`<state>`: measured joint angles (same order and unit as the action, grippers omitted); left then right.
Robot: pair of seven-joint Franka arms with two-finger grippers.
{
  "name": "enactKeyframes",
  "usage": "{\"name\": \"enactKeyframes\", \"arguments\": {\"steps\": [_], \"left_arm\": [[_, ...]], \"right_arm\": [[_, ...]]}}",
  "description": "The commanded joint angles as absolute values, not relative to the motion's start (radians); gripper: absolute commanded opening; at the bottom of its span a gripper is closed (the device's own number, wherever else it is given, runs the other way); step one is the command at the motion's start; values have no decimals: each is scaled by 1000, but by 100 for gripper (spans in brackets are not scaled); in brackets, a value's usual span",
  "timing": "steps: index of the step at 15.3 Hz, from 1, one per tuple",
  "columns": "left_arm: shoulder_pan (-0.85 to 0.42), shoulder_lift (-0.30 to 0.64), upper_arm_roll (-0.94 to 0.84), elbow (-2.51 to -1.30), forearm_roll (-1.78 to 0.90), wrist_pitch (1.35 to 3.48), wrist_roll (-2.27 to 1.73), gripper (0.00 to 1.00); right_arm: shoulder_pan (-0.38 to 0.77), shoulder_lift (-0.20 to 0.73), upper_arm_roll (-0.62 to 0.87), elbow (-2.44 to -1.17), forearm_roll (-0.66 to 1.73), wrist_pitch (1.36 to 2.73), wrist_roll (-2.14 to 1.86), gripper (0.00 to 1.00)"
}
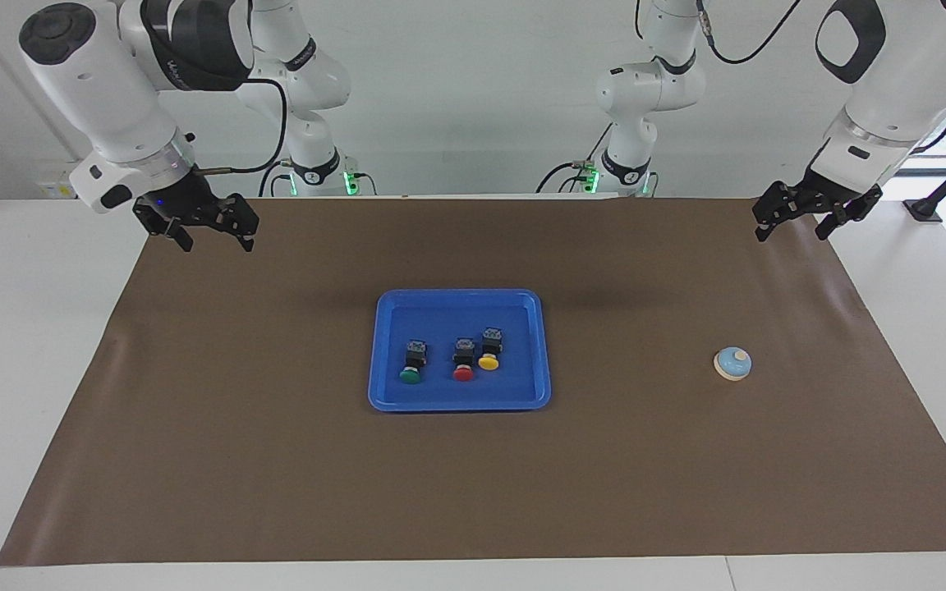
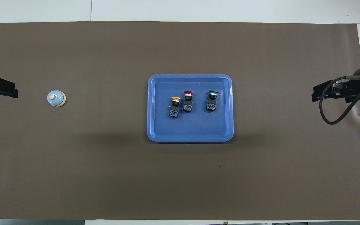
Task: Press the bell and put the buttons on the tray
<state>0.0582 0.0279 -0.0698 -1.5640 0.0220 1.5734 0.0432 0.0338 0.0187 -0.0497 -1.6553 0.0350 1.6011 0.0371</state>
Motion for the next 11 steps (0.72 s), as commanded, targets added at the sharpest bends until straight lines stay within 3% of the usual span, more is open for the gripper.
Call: {"name": "enactKeyframes", "arguments": {"steps": [1,2,3,8,11], "left_arm": [[60,20,-67,-1575,18,1594,25,47],[60,18,-69,-1586,18,1598,28,9],[61,18,-68,-1603,20,1608,28,0],[92,-6,-69,-1759,23,1764,57,0],[100,30,-68,-1807,23,1839,116,0]], "right_arm": [[23,-9,-43,-1687,28,1621,17,100],[23,-9,-43,-1687,28,1621,17,100],[23,-9,-43,-1687,28,1621,17,100],[23,-9,-43,-1687,29,1621,17,100],[23,-9,-43,-1687,28,1621,17,100]]}}
